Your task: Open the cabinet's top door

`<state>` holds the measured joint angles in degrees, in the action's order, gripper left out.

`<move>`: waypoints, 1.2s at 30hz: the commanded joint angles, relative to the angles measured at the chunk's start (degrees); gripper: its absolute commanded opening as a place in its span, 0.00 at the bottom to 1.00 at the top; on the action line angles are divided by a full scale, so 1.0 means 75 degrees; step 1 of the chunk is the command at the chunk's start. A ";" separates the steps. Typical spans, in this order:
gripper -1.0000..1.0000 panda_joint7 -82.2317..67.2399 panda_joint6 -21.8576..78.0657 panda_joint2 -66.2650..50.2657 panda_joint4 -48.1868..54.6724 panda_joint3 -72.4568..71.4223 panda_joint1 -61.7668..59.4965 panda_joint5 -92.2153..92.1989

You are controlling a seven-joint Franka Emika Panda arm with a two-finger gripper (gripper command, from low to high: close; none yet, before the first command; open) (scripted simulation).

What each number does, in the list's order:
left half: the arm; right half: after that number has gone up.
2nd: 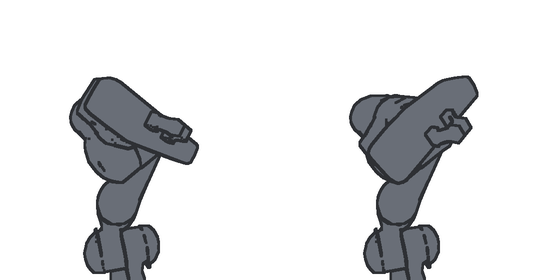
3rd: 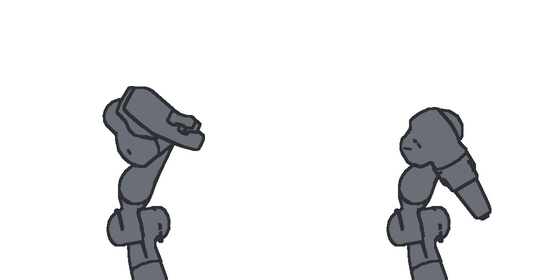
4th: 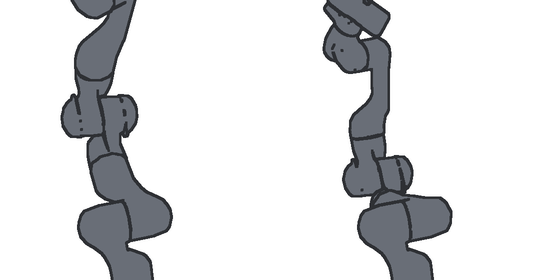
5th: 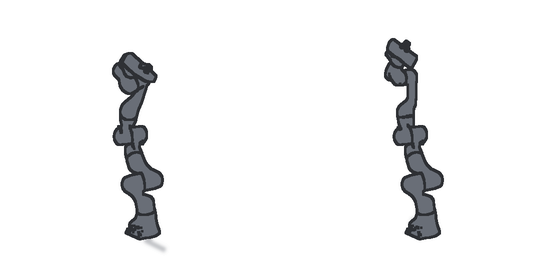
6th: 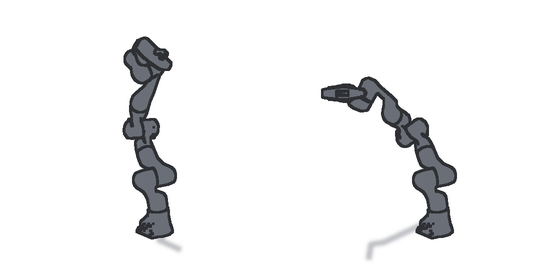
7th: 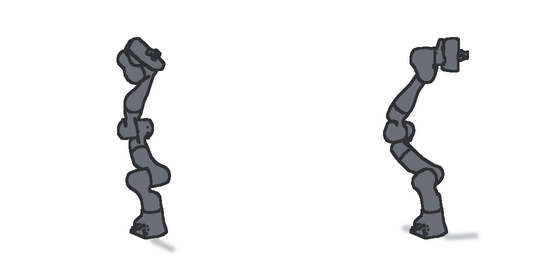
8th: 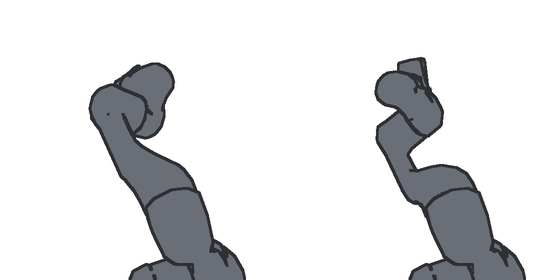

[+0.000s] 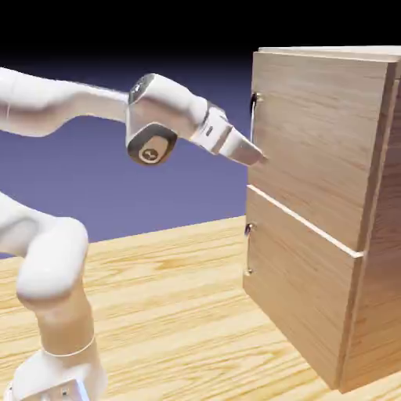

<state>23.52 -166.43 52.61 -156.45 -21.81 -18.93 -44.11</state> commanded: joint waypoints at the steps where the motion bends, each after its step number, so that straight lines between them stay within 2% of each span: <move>1: 0.50 -0.0143 0.0057 0.0151 0.0034 -0.0165 -0.0148 -0.0333; 34: 0.50 -0.4853 0.1941 0.5114 0.1166 -0.5590 -0.5028 -1.1304; 36: 0.50 -0.4855 0.1942 0.5115 0.1167 -0.5592 -0.5030 -1.1307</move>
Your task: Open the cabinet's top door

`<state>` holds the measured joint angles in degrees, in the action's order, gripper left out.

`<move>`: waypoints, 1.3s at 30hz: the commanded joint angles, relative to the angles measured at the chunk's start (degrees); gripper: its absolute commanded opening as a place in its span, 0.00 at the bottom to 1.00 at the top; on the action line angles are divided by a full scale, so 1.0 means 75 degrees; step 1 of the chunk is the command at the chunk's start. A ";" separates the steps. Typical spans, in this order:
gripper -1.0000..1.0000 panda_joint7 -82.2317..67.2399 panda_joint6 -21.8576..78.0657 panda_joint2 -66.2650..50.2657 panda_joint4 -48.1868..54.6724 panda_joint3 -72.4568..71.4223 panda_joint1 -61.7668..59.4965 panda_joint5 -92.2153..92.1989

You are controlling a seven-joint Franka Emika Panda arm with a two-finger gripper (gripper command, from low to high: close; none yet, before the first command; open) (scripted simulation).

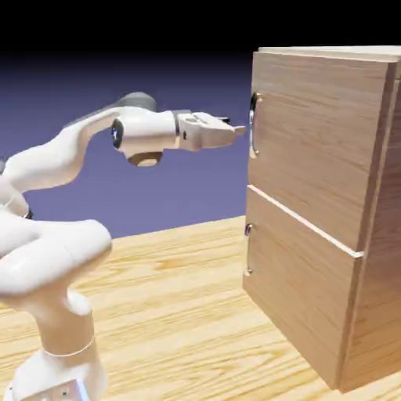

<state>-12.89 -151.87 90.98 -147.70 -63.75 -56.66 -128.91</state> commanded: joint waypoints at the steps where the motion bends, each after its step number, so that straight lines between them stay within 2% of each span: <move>1: 0.50 -0.0058 0.0071 -0.0040 0.0212 -0.0063 -0.0291 -0.0155; 5: 0.50 -0.0256 0.0309 -0.0174 0.0929 -0.0275 -0.1274 -0.0676; 6: 0.00 -0.0256 0.0309 -0.0174 0.0929 -0.0275 -0.1274 -0.0676; 14: 0.00 -0.1393 0.2084 0.0117 -0.1009 0.0861 0.0261 -0.0737; 22: 0.00 -0.2326 0.4159 0.0427 -0.2805 0.2997 0.1484 0.0551; 30: 0.00 -0.2920 0.5714 0.0457 -0.3535 0.5212 0.1620 0.2307; 39: 0.00 -0.3669 0.7255 -0.0199 -0.3627 0.7704 0.1324 0.4469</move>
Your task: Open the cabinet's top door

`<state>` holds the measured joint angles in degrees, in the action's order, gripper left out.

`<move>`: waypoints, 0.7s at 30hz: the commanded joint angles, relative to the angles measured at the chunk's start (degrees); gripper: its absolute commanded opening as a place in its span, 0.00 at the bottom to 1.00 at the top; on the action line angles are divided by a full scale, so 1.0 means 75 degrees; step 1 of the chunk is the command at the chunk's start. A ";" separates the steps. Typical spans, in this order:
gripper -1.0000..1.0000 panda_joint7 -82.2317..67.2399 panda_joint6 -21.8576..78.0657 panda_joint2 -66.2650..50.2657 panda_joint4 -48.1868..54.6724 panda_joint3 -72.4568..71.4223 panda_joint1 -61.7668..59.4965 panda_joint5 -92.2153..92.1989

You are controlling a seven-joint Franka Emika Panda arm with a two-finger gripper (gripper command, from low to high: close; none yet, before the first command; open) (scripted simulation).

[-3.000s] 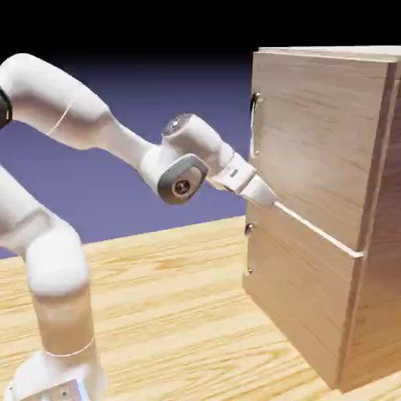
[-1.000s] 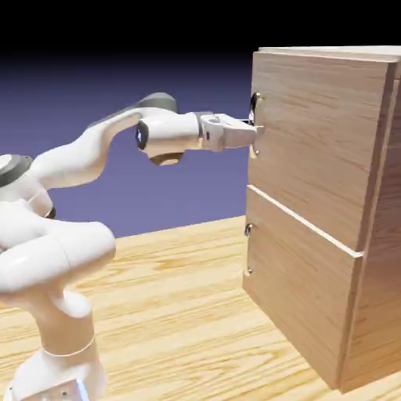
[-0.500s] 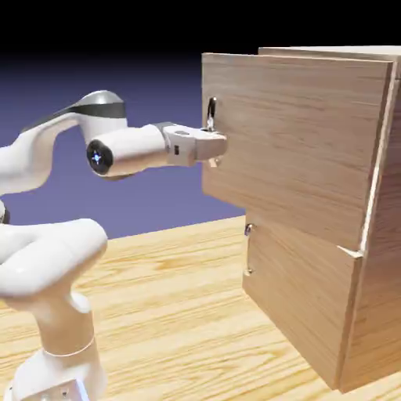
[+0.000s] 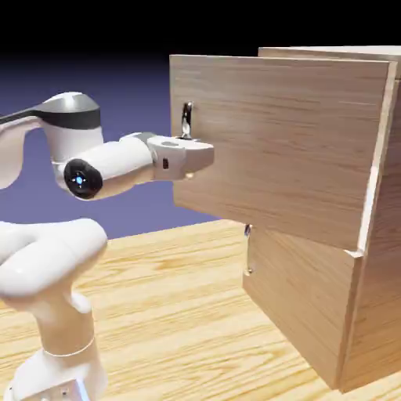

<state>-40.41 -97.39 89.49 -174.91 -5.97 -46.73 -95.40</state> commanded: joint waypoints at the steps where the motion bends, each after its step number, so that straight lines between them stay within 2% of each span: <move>1: 0.00 -0.0099 0.0162 -0.0131 0.0032 0.0277 -0.0032 0.0255; 10: 0.00 -0.1174 0.1783 -0.1936 0.0814 0.2769 0.0003 0.2688; 21: 0.00 -0.2588 0.3970 -0.4975 0.3082 0.5529 0.1486 0.5243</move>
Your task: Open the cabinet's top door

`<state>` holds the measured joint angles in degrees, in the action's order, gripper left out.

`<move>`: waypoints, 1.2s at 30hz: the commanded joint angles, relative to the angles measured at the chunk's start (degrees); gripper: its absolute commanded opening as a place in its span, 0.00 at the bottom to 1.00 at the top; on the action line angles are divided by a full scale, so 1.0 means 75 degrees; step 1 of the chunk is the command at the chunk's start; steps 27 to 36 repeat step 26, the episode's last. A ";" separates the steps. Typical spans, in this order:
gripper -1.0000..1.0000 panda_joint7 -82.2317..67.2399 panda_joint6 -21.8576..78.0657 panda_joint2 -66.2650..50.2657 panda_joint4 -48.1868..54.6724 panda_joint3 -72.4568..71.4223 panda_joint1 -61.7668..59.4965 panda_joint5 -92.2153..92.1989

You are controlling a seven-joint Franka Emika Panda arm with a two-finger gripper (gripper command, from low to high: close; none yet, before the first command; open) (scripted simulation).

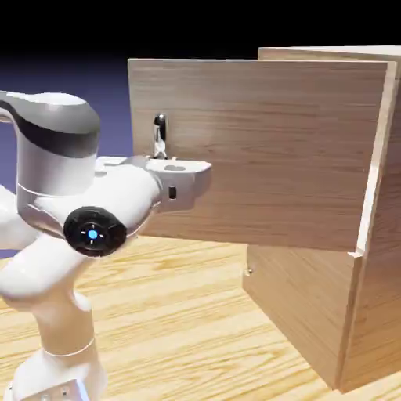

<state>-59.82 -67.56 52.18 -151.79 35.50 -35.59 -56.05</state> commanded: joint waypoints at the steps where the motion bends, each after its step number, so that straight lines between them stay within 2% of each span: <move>1: 0.00 -0.0121 0.0213 -0.0277 0.0264 0.0243 0.0212 0.0171; 18: 0.00 -0.2250 0.3812 -0.4152 0.4533 0.4700 0.4599 0.1700; 26: 0.00 -0.2320 0.4237 -0.4213 0.5429 0.6674 0.6814 0.1970; 36: 0.00 -0.2320 0.4237 -0.4213 0.5429 0.6674 0.6814 0.1970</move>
